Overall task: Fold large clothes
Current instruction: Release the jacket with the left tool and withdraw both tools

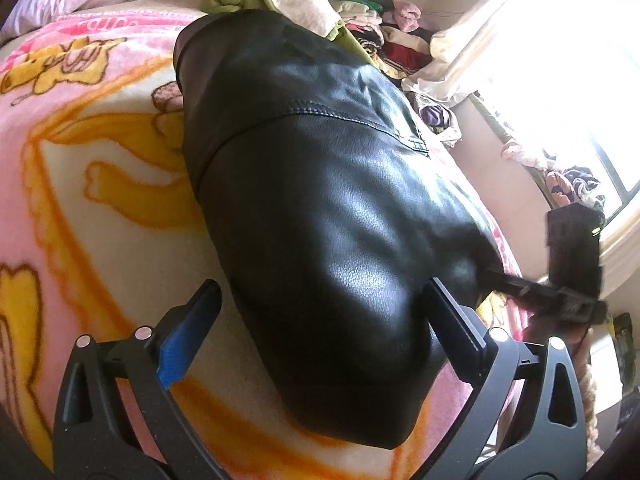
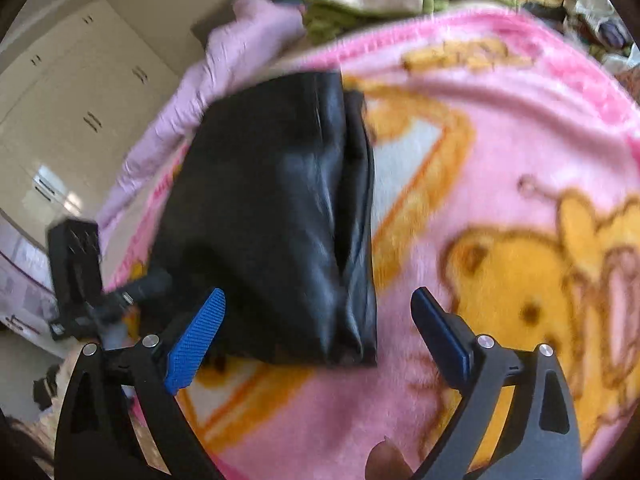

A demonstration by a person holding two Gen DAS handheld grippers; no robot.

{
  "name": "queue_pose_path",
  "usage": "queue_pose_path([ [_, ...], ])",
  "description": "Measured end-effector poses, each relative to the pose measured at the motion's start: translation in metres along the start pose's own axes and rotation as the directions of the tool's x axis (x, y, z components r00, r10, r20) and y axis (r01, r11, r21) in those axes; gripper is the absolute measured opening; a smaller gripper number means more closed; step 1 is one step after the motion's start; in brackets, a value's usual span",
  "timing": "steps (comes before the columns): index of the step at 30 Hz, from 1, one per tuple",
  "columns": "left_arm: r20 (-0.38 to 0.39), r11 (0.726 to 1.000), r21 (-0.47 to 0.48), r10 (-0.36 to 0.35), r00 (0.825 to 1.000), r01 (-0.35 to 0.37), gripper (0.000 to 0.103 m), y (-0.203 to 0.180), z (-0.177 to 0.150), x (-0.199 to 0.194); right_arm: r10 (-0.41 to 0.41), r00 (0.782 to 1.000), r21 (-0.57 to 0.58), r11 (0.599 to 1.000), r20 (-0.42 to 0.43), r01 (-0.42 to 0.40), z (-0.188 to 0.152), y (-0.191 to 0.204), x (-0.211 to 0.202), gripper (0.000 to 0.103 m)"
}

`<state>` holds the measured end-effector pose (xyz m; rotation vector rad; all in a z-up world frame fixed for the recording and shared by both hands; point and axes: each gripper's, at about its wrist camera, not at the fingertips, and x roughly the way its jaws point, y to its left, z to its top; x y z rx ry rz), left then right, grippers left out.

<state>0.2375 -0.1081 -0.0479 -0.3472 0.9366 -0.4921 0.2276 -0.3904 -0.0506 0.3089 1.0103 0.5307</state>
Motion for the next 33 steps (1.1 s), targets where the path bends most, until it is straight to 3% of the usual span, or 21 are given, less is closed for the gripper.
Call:
queue_pose_path([
  [4,-0.017,1.000,-0.020,-0.016,1.000,0.016,0.093,0.005,-0.001,0.003,0.075,0.997,0.067,0.995,-0.033,-0.073,-0.008,-0.012,0.020,0.092],
  [5,-0.021,0.999,-0.028,-0.022,1.000,0.021,0.093,0.007,-0.001,0.003,0.089,0.995,0.077,0.993,-0.033,-0.086,-0.009,-0.013,0.022,0.084],
  [6,-0.023,0.999,-0.029,-0.020,1.000,0.019,0.093,0.007,-0.001,0.003,0.121,0.992,0.089,0.989,-0.038,-0.117,-0.012,-0.012,0.024,0.068],
  [7,-0.023,1.000,-0.023,-0.013,1.000,0.013,0.093,0.008,-0.001,0.003,0.132,0.990,0.096,0.987,-0.042,-0.128,-0.012,-0.011,0.025,0.067],
  [14,-0.023,1.000,-0.006,0.026,0.999,-0.026,0.091,0.017,0.006,-0.012,0.072,0.997,0.023,0.997,-0.035,-0.071,-0.036,0.040,0.018,0.059],
  [19,-0.017,0.999,0.042,0.035,0.999,-0.034,0.089,0.012,0.000,-0.022,-0.041,0.998,0.011,0.999,0.047,0.040,-0.049,0.064,0.016,0.065],
  [23,0.014,0.993,0.103,0.057,0.998,-0.058,0.090,0.000,-0.011,-0.038,-0.116,0.985,0.004,0.993,0.127,0.117,-0.056,0.079,-0.002,0.076],
  [27,0.040,0.990,0.128,0.063,0.997,-0.067,0.091,-0.004,-0.016,-0.053,-0.186,0.950,-0.045,0.978,0.250,0.203,-0.074,0.101,-0.028,0.092],
  [33,0.071,0.986,0.147,0.064,0.995,-0.074,0.093,-0.013,-0.025,-0.074,-0.249,0.903,-0.086,0.951,0.349,0.296,-0.096,0.127,-0.057,0.095],
])
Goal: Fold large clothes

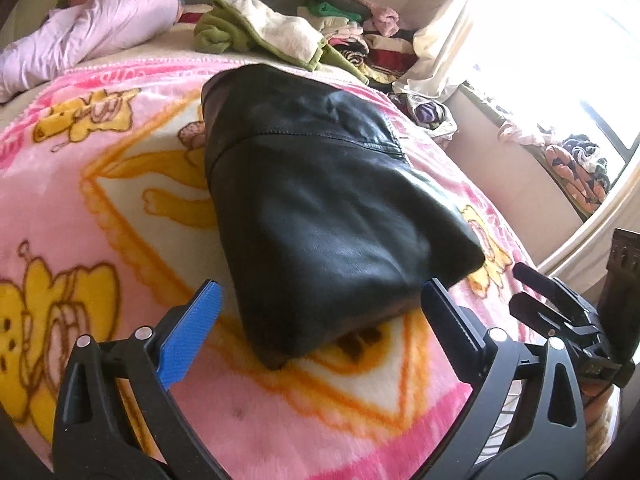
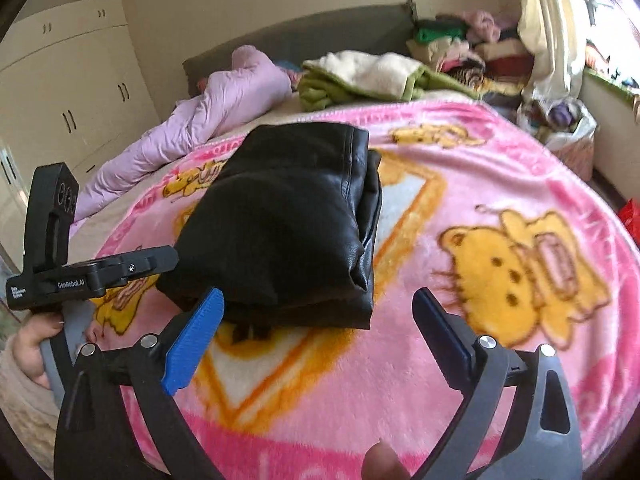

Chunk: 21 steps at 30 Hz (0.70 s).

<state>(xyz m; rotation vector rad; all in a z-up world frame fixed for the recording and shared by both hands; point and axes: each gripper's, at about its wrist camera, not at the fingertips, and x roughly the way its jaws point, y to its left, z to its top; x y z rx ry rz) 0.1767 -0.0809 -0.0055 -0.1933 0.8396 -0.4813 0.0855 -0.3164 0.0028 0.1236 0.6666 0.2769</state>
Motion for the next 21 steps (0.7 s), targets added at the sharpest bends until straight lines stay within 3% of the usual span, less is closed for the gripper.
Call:
queue_pose_path([
  [8,0.045,0.998,0.042,0.054,0.998,-0.056,0.093,-0.011,-0.014,-0.038,-0.034,0.994,-0.056,0.998,0.104,0.040,-0.013,0.014,-0.036,0.098],
  [21,0.152,0.995,0.044,0.078,0.985,-0.086,0.094,-0.013,-0.044,-0.083,-0.063,0.967,-0.056,0.995,0.246,0.079,-0.033,0.046,-0.081,0.099],
])
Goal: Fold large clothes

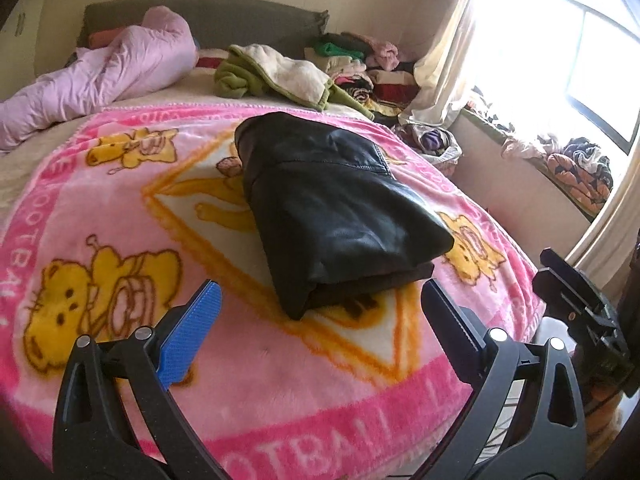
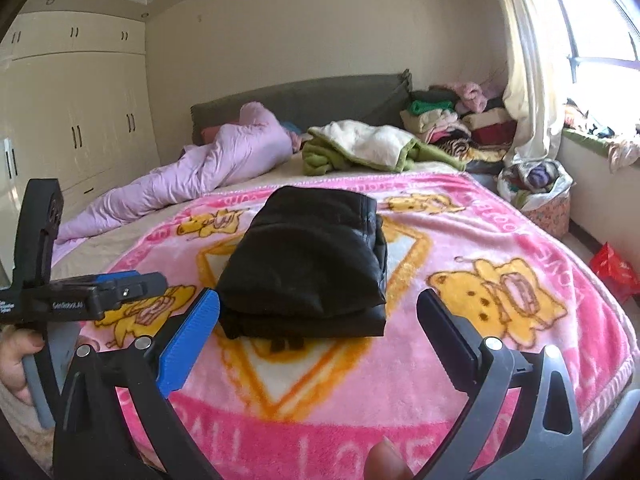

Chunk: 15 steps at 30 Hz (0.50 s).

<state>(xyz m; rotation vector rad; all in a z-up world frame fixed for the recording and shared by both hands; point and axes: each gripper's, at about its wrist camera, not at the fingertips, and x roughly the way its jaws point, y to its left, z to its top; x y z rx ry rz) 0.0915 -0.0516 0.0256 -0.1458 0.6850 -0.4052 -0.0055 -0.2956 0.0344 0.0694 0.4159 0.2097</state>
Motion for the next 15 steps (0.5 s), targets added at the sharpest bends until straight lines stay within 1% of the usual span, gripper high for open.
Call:
queue_pose_path([
  [5,0.025,1.000,0.005,0.021,0.999,-0.021,0.094,0.004,-0.016,-0.006,-0.028,1.000,-0.022,0.999,0.013,0.028,-0.007,0.010,-0.007,0.099],
  [8,0.019,0.999,0.004,0.035,0.999,-0.035,0.094,0.007,-0.026,-0.007,-0.029,0.999,-0.016,0.999,0.015,0.030,-0.011,0.013,-0.008,0.099],
  [15,0.025,0.999,-0.012,0.049,0.998,-0.049,0.094,0.015,-0.036,-0.010,-0.049,0.998,-0.023,0.999,-0.049,0.047,-0.032,0.026,0.002,0.099],
])
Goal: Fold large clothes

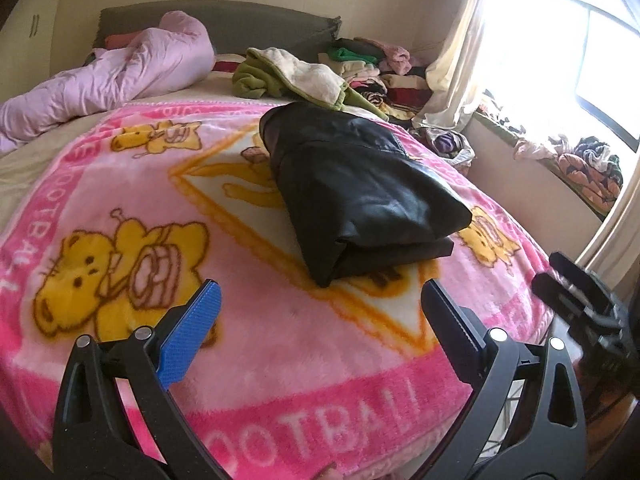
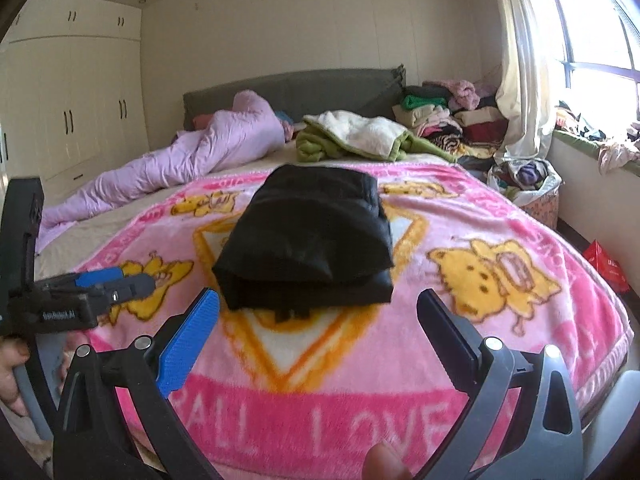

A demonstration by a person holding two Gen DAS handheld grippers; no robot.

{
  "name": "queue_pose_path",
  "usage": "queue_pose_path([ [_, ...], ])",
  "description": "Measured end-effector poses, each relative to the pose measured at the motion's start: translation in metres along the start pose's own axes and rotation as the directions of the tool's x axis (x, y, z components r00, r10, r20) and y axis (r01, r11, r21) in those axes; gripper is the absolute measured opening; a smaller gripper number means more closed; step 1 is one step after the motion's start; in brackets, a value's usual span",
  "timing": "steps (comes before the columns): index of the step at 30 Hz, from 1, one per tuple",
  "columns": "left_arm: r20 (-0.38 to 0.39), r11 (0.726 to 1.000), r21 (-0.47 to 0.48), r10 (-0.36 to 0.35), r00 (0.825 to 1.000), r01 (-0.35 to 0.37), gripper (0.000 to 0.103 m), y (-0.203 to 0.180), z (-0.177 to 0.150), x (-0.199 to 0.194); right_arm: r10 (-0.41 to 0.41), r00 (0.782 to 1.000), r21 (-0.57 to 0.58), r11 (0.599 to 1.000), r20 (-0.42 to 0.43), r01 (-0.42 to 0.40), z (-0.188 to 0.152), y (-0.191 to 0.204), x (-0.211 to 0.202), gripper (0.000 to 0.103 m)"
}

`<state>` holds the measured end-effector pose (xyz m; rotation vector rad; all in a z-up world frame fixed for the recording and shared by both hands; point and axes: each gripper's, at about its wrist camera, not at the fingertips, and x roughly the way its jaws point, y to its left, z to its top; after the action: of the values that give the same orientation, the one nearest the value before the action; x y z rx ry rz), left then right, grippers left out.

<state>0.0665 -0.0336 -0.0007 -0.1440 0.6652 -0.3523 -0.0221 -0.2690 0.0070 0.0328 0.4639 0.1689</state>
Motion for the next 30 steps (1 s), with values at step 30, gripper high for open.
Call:
queue_pose_path([
  [30,-0.018,0.996,0.007,0.088,0.996,-0.088,0.094,0.008,-0.005,0.003,-0.013,0.998,-0.014,1.000,-0.062,0.012,-0.011,0.001,0.013,0.099],
])
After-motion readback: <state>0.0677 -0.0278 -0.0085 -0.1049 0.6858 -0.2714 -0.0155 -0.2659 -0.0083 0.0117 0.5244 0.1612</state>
